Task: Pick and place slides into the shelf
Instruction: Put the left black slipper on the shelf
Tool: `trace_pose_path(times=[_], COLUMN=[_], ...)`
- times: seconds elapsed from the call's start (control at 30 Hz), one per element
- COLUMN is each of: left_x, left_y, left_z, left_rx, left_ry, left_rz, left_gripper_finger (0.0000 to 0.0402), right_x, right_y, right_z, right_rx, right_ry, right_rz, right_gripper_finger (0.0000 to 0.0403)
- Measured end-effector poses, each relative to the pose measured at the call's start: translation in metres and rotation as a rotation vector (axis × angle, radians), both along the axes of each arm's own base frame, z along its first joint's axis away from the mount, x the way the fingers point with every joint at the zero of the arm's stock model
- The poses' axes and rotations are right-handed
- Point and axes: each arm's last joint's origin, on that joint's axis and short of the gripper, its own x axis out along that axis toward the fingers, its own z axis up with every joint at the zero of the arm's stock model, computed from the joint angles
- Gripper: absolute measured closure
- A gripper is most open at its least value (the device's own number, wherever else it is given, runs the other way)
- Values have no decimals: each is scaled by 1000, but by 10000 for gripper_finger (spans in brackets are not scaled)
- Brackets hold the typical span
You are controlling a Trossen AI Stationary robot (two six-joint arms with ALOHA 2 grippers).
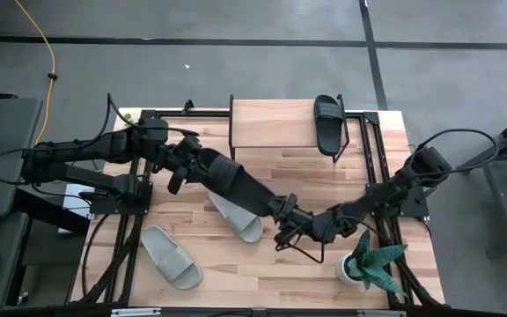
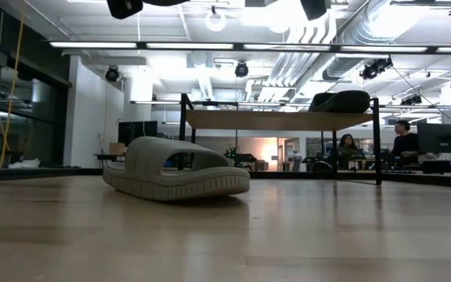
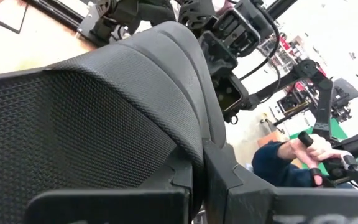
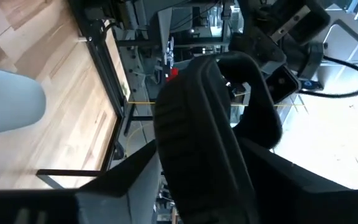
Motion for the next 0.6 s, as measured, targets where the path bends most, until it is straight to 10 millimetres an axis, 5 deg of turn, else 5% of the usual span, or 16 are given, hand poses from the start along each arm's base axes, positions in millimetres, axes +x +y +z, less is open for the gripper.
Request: trace_pose_path(times=[0.4, 0.6], left_x=[1, 1], left_y=[0, 0], left_z=[-1, 0], left_rx=[-8, -5], left_ry=[2, 0], left_rz=[-16, -17], left_gripper_finger=[401, 398], right_x=[5, 9], right_y=[3, 5], right_z=[5, 14], right_rx=[12, 80], right_ry=[-31, -46], right_rz=[-11, -3], right_gripper_finger=[361, 362])
